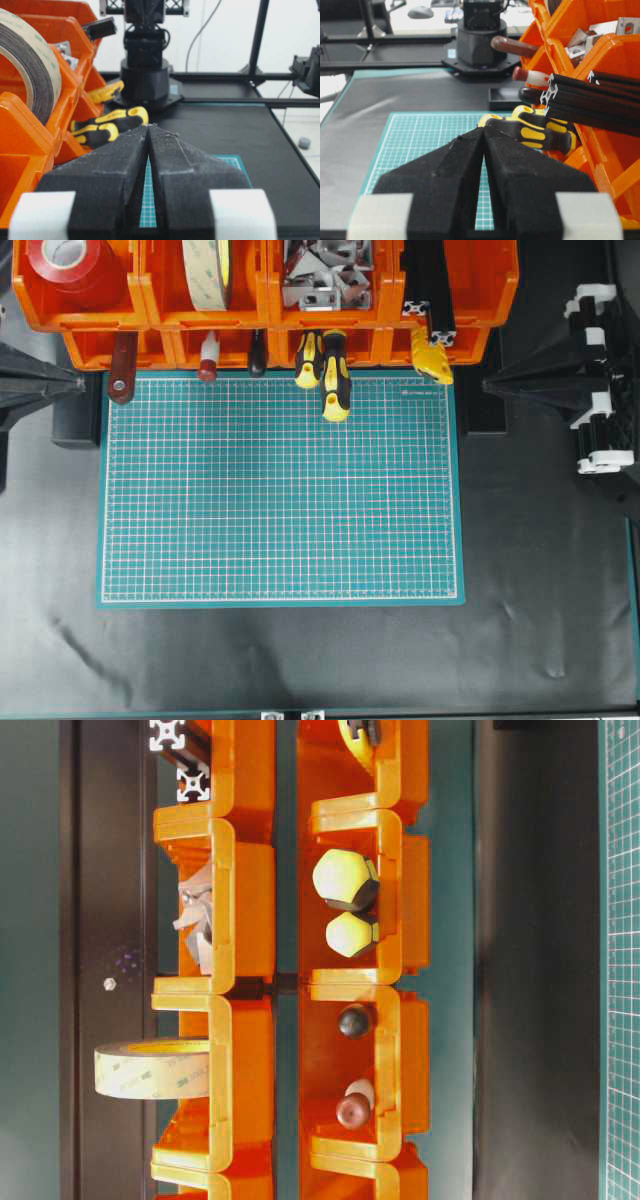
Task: Pick frame from container rack with right arm.
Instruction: 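Raise the right gripper and move it toward the orange rack's extrusion bin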
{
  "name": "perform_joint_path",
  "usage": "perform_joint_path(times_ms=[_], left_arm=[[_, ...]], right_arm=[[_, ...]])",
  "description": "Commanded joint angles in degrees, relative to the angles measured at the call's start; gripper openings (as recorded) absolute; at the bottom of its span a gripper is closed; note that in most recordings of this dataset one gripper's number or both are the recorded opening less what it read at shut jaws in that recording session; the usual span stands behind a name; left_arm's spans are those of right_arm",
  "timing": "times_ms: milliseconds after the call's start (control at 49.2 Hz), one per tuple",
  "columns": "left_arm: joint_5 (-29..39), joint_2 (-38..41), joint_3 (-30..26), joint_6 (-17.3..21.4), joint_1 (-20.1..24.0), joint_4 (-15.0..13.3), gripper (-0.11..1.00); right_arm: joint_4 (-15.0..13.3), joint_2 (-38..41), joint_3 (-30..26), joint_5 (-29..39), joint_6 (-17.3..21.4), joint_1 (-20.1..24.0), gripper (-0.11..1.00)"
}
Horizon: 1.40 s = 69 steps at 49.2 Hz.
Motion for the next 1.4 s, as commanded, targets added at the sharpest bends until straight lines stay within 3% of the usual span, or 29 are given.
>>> perform_joint_path(times_ms=[0,61,142,488,630,935,1179,1301,1382], left_arm=[[0.09,0.53,-1.67,-0.62,-0.09,1.67,0.06],[0.62,0.70,-2.99,-0.97,-0.18,1.67,0.03],[1.93,0.97,-4.13,-1.58,-0.26,1.67,0.01],[7.38,1.23,-5.01,-5.36,-0.26,1.76,0.01],[7.47,1.49,-5.01,-5.54,0.00,1.76,0.01],[10.02,0.62,-5.45,-5.80,0.00,1.76,0.01],[12.92,-0.09,-5.54,-6.06,-0.18,1.76,0.01],[13.36,-0.70,-5.54,-6.06,-0.26,1.76,0.01],[13.36,-0.70,-5.54,-6.06,-0.26,1.67,0.01]], right_arm=[[0.44,0.26,-0.88,-0.53,0.53,-0.09,0.02],[0.53,0.09,-1.49,1.14,0.97,0.26,0.07],[0.53,-0.18,-4.04,6.50,2.11,0.26,0.00],[0.18,1.23,-18.46,29.62,2.29,3.87,0.00],[-1.93,4.39,-24.87,38.58,2.29,6.68,0.00],[-16.88,13.54,-39.55,58.80,2.81,12.13,0.00],[-28.74,19.95,-44.21,65.13,3.08,16.08,0.00],[-37.00,24.35,-45.18,68.12,4.48,19.34,0.00],[-44.91,27.25,-45.88,74.44,8.17,22.15,0.00]])
